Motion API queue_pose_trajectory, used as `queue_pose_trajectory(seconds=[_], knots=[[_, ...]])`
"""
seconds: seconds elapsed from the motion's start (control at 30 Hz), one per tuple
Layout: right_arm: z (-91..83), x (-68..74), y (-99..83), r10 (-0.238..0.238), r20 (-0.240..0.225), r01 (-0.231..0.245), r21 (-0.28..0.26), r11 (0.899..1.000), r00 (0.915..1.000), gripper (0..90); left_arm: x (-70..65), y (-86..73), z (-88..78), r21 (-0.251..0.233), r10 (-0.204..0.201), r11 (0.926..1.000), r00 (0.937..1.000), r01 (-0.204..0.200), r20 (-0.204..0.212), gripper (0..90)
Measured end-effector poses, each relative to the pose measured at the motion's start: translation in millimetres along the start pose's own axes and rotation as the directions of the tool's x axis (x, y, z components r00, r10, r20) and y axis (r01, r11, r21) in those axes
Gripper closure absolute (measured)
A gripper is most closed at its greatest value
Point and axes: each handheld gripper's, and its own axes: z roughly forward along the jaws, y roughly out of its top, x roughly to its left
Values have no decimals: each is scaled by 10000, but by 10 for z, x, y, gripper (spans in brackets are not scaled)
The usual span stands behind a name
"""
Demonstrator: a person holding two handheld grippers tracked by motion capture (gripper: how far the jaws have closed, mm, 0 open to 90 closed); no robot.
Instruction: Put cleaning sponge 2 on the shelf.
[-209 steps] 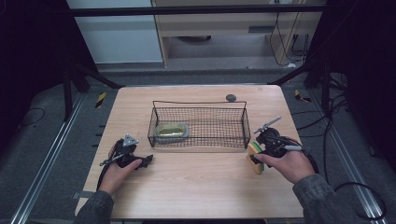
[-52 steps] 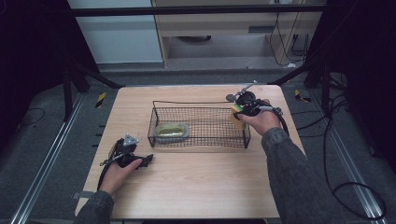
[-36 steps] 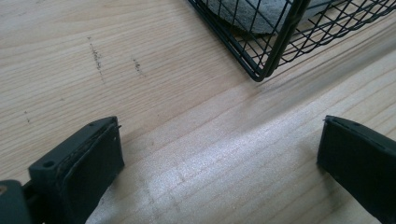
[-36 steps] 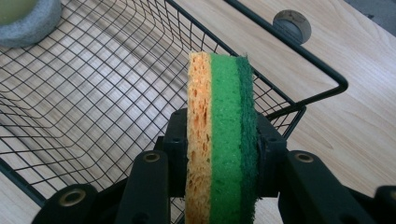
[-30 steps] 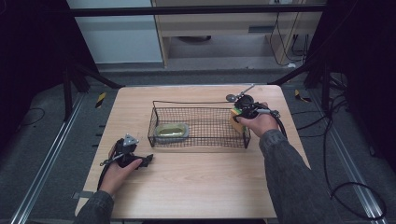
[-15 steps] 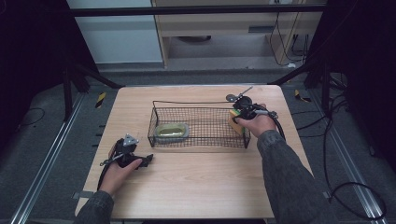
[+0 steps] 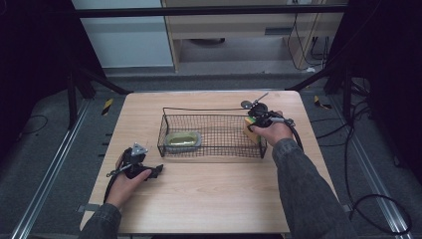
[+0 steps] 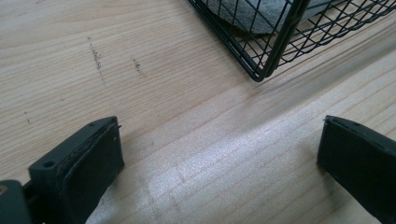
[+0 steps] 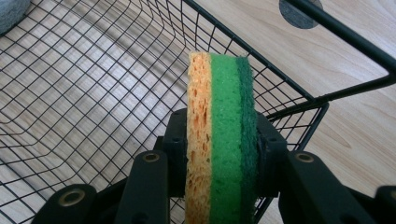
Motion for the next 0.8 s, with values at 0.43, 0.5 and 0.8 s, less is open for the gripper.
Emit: queue_pose_trajectory(seconds=[0.43, 0.5, 0.8], knots=[[13, -7, 0, -50, 47, 50, 52, 10000, 10000, 613, 0, 0, 0, -3, 2, 10000, 10000, -2, 1, 0], [12, -1, 2, -44, 51, 44, 51, 10000, 10000, 602, 0, 0, 0, 0, 4, 10000, 10000, -4, 3, 0], [-34, 45, 11, -72, -12, 72, 4, 10000, 10000, 549, 0, 1, 1, -6, 1, 10000, 10000, -1, 7, 0]])
